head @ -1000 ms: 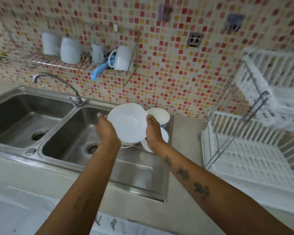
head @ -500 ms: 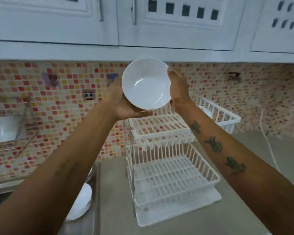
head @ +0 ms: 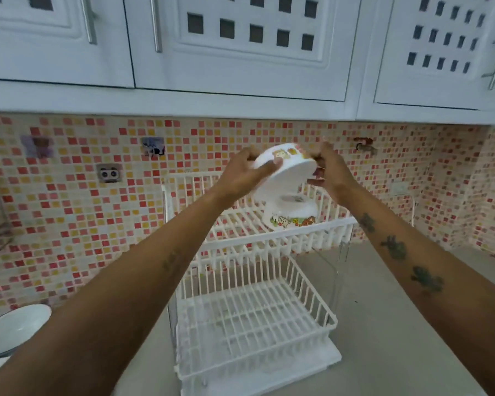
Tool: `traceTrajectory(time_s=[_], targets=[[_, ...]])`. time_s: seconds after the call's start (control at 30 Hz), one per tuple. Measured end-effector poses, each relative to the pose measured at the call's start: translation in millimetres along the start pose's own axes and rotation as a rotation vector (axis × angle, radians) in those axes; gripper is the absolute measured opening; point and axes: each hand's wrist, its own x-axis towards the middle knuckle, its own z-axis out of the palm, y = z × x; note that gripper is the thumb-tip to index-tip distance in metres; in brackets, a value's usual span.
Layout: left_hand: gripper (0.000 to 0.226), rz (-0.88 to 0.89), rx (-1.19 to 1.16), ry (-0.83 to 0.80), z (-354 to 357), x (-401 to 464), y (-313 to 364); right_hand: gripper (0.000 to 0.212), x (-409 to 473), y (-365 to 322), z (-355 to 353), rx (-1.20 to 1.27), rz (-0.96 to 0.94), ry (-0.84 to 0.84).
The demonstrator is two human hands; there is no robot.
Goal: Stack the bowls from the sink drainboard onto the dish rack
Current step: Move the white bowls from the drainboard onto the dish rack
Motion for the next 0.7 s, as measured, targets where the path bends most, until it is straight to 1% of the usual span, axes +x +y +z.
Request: traceTrajectory(time_s=[0.1, 0.17, 0.23, 0.33, 0.43, 0.53, 0.63, 0.7], targets=[[0.065, 0.205, 0.302, 0.036, 17, 12, -8, 0.052, 12, 8, -11, -0.115, 0.009, -0.007], [0.069, 0.247, 0.364, 0.034, 25, 21, -15, 0.047, 16, 15, -12, -0.165, -0.011, -0.005], [0.070, 0.266, 0.407, 0.011, 32, 30, -22, 0.042, 20, 23, -12, -0.223, -0.047, 0.009], [0.072, 0.272, 0.500, -0.036, 45, 43, -30, 0.043, 25, 40, -10, -0.316, -0.051, 0.048], [0.073, 0.263, 0.575, -0.089, 60, 49, -36, 0.044, 29, 55, -9, -0.298, 0.014, 0.124], [0.073, 0.256, 0.587, -0.100, 74, 49, -45, 0.040, 32, 61, -10, -0.243, 0.087, 0.166], [0.074, 0.261, 0.595, -0.090, 79, 50, -50, 0.041, 33, 64, -13, -0.216, 0.120, 0.159], [0.074, 0.240, 0.607, -0.104, 79, 48, -51, 0.040, 34, 66, -13, -0.236, 0.148, 0.124]])
